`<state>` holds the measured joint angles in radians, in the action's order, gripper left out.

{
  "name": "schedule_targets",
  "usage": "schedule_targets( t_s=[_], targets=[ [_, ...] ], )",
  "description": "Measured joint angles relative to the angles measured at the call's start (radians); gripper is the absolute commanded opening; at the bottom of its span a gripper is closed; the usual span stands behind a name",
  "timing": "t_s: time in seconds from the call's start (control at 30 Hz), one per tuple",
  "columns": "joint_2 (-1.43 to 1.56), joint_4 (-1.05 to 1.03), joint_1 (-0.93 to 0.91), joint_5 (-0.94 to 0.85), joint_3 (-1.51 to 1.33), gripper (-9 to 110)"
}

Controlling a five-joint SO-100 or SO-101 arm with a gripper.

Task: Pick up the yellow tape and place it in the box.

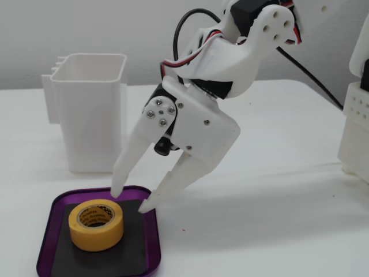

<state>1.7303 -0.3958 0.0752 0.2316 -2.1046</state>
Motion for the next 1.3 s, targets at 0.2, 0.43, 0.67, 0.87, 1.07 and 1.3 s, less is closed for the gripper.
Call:
schedule_targets(
  t_s=[0.2,0.43,0.67,0.87,1.07,1.3],
  targets=[
    [0.077,-0.143,0.002,0.000,0.014,14],
    [0.482,-0.440,-0.005,0.000,0.018,14],
    [1.003,-0.635,-0.006,-0.064,-0.127,14],
    [1.390,-0.661,-0.081,-0.201,-0.436,14],
    [1.612,-0.675,-0.137,-0.238,-0.706,14],
    [1.620,-0.710,-0.126,-0.238,-0.871,14]
  ],
)
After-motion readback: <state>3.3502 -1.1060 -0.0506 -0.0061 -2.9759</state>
